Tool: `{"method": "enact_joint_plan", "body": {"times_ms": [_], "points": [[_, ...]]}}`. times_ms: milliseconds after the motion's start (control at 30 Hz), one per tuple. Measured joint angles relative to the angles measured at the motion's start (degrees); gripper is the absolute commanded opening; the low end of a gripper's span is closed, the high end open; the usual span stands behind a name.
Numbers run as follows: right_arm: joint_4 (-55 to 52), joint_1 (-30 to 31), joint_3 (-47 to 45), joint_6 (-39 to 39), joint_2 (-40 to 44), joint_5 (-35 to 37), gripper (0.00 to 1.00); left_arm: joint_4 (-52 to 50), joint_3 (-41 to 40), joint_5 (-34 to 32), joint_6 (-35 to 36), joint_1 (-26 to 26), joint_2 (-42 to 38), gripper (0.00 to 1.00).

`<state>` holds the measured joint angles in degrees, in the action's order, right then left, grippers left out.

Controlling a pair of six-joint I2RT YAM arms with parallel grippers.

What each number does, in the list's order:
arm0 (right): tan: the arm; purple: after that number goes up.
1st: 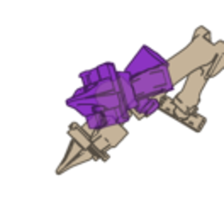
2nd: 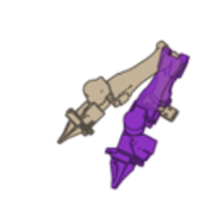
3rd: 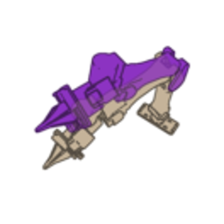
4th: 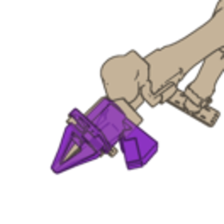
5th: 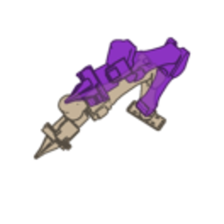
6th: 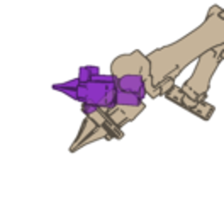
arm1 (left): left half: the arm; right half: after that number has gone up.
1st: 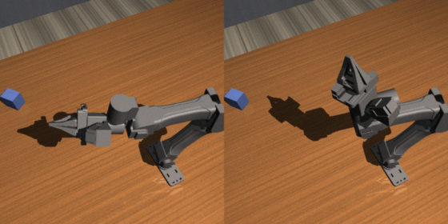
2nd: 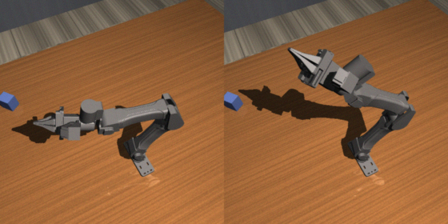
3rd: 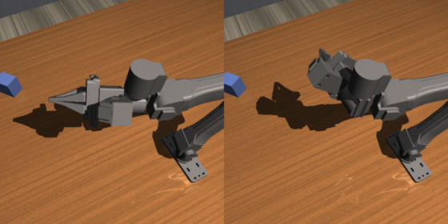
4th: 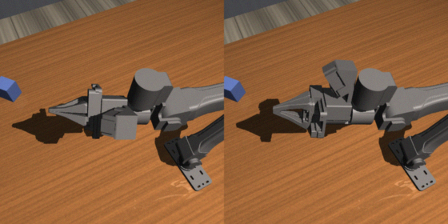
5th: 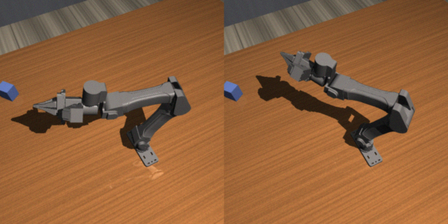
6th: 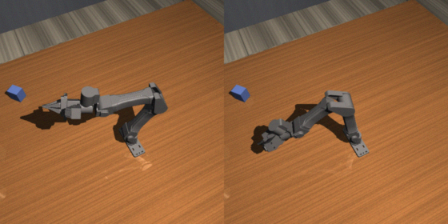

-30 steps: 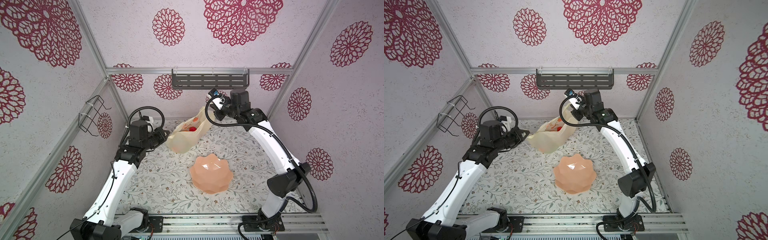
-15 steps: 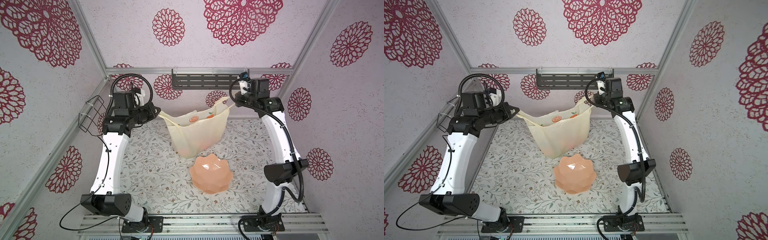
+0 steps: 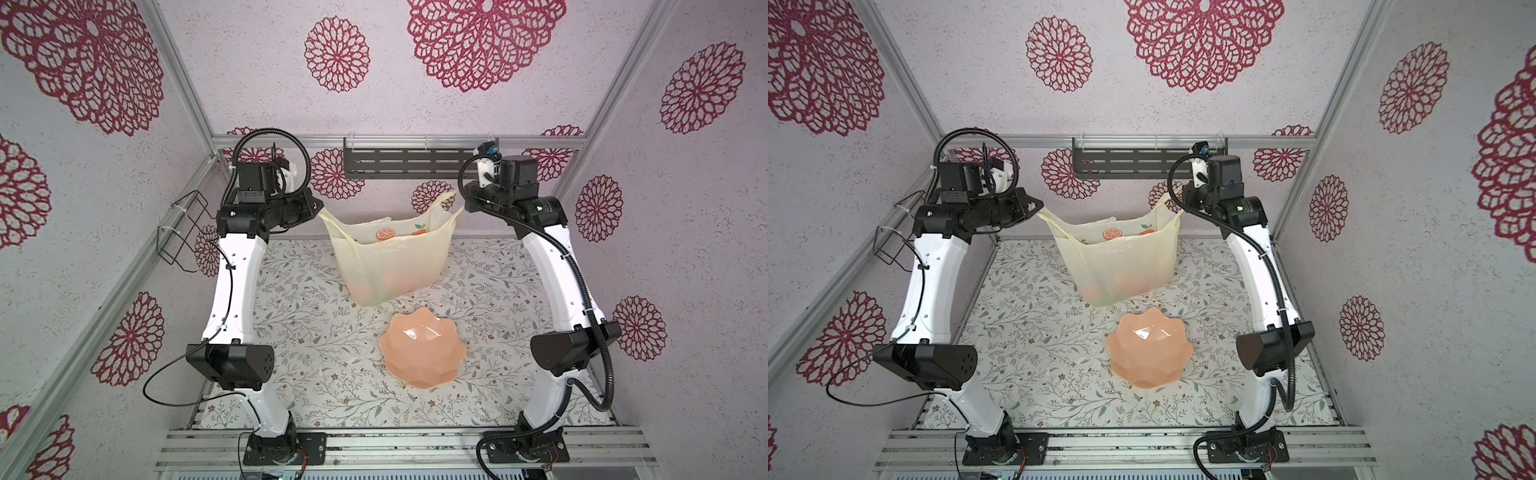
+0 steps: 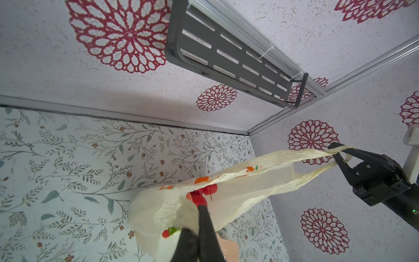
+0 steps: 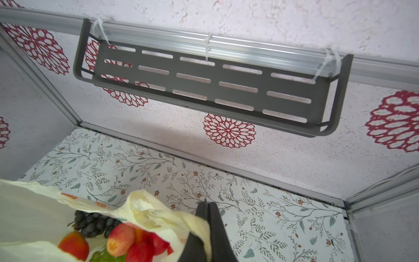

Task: Take fruits out of the plastic bag
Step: Adjust the plastic bag at the center of the board.

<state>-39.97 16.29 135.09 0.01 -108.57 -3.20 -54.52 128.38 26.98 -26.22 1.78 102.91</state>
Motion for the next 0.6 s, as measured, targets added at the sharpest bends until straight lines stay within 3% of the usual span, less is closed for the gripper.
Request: {"method": "enact_joint_plan", "body": {"times_ms": [100,167,233,433,533,600], "points": [[0.0,0.2,0.0,-0.4,0.0,-0.6,0.07,0.5,-0.5,-1.3,1.2,0.5,-0.4,0.0],[0.5,0.2,-2.0,-1.0,0.5,-1.5,0.08,1.7,-5.0,-1.7,1.9,0.8,-2.1,0.0],[1.9,0.3,-7.8,-1.6,2.5,-2.3,0.09,3.8,-13.7,-1.6,2.4,1.1,-5.5,0.0],[8.2,0.3,-37.4,-4.2,13.8,-5.2,0.13,11.4,-43.5,1.9,2.6,4.2,-18.3,0.01],[10.5,0.3,-47.3,-4.5,19.2,-5.7,0.41,12.9,-51.5,2.8,3.3,6.3,-24.0,0.01],[11.9,0.3,-50.6,-4.5,22.3,-5.6,0.48,14.0,-54.5,3.4,3.9,7.5,-27.4,0.01]]}}
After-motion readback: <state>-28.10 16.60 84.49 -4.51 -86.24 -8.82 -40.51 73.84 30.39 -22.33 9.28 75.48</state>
